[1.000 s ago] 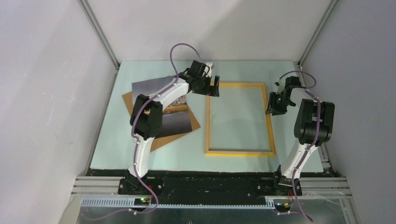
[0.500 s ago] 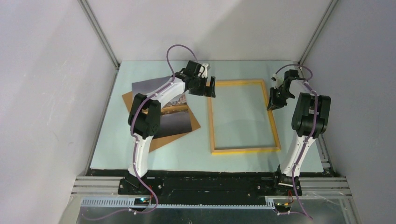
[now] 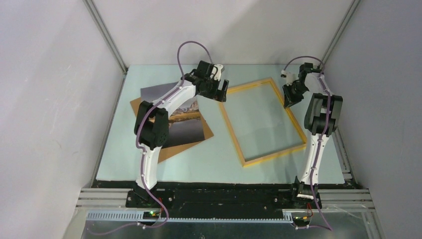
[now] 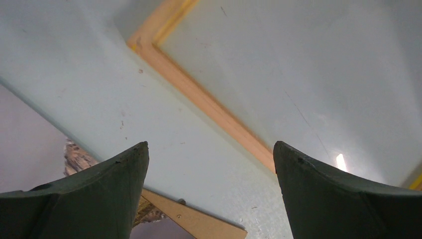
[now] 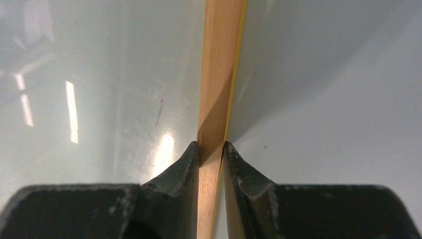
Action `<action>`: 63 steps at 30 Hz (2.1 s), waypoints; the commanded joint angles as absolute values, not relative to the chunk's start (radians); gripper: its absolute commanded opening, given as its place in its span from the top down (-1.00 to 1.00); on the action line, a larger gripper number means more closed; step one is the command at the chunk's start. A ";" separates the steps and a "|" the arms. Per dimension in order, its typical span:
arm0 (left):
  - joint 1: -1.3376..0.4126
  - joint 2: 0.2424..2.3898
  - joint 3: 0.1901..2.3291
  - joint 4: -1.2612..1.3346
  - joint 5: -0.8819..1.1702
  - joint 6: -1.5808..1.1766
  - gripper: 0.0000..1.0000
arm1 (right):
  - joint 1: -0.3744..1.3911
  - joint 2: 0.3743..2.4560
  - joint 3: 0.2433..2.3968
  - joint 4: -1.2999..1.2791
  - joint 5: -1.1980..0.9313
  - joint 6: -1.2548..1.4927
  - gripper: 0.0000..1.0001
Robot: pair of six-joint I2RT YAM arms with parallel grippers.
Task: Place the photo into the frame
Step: Adjust the photo frame at the center of the board.
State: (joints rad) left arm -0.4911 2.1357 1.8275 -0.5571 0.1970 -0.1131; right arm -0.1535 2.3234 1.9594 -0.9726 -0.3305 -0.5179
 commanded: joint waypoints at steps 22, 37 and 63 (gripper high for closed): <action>-0.492 2.277 1.942 -0.658 0.180 -0.003 -0.94 | -0.003 2.373 1.978 -1.026 -0.410 -0.770 1.00; -0.521 2.286 1.899 -0.666 0.116 -0.017 -0.80 | -0.003 2.353 1.938 -0.995 -0.379 -0.760 1.00; -0.525 2.272 1.886 -0.702 0.184 -0.045 0.18 | -0.003 2.306 1.862 -0.959 -0.352 -0.765 1.00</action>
State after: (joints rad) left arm -0.5037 2.3013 1.8923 -0.6685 0.1196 -0.0273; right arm -0.0185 2.2944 1.8980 -0.9665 -0.3710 -0.7361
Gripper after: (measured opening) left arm 0.444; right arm 0.238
